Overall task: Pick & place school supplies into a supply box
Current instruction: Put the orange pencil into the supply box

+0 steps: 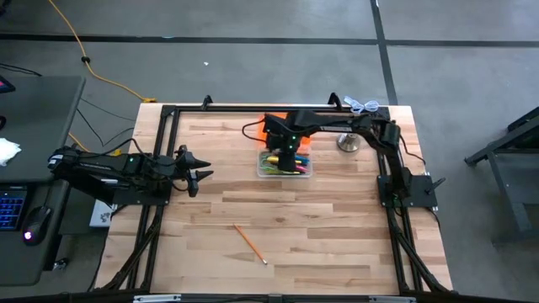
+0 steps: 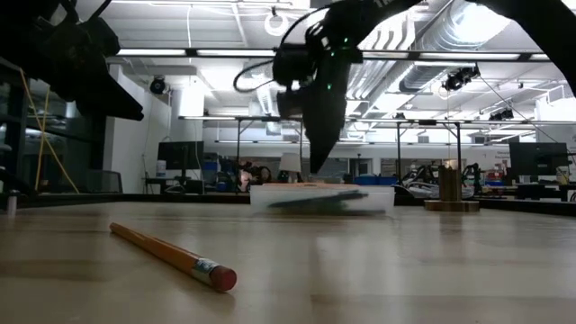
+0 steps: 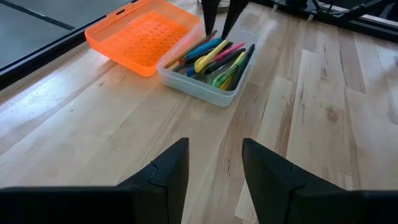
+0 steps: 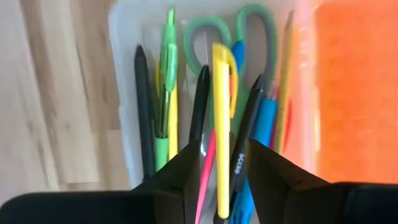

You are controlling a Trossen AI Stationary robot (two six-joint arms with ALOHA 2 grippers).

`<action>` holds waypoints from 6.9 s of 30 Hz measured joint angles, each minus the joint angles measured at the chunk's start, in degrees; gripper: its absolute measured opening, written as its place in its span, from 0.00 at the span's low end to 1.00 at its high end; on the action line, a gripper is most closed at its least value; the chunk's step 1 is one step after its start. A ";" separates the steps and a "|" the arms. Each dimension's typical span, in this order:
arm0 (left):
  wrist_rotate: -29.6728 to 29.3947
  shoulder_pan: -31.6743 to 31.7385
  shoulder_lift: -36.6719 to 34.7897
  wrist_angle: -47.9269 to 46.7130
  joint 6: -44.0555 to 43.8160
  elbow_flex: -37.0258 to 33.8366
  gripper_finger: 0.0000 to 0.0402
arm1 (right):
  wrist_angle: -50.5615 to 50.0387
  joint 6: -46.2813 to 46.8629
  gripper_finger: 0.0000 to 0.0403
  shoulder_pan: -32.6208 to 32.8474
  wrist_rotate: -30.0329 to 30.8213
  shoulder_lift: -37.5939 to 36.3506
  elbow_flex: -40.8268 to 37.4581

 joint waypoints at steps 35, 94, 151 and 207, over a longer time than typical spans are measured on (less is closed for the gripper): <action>6.21 -0.02 -0.01 0.15 -1.84 0.00 0.45 | -0.89 9.37 0.22 9.29 5.42 -25.74 -5.29; -0.12 -26.00 44.64 10.11 -58.81 23.93 0.45 | 41.57 31.78 0.18 16.15 15.34 -90.55 -75.12; -2.13 -30.34 70.60 -3.36 -94.74 47.98 0.45 | 48.71 23.85 0.18 16.13 11.60 -114.79 -90.10; 21.71 -20.00 91.76 -17.30 -122.46 60.87 0.45 | 41.74 15.33 0.18 16.13 12.47 -115.41 -90.09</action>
